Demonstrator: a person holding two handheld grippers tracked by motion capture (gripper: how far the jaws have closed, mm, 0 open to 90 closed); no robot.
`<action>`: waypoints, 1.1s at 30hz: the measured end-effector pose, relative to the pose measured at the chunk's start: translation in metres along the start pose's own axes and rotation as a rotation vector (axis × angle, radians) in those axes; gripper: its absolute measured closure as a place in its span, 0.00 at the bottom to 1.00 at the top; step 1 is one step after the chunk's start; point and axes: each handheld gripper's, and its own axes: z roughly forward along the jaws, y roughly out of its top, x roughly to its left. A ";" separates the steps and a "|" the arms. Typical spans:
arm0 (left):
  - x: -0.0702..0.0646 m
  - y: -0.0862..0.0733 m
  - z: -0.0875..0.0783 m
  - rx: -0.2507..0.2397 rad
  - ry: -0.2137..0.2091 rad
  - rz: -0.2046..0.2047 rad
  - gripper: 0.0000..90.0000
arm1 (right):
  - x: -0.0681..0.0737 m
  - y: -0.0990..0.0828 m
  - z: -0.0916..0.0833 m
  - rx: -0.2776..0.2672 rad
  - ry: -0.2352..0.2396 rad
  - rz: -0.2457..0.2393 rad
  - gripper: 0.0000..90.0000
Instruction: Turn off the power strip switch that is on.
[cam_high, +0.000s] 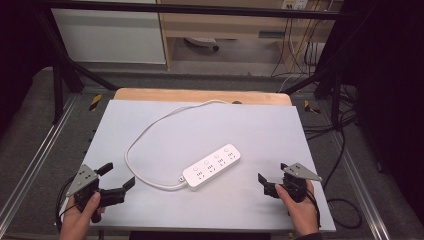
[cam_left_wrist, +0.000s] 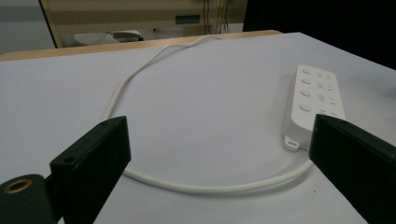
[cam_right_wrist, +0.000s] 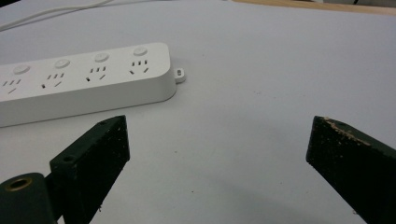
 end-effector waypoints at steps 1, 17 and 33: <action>0.000 0.000 0.000 -0.001 0.000 -0.004 0.06 | 0.000 0.000 0.001 0.006 0.002 -0.002 0.07; -0.005 0.000 0.002 -0.004 -0.046 -0.011 0.06 | 0.008 -0.001 0.005 0.026 0.007 -0.036 0.05; -0.004 0.017 0.000 -0.024 -0.070 -0.053 0.06 | 0.011 0.000 0.006 0.021 0.003 -0.053 0.05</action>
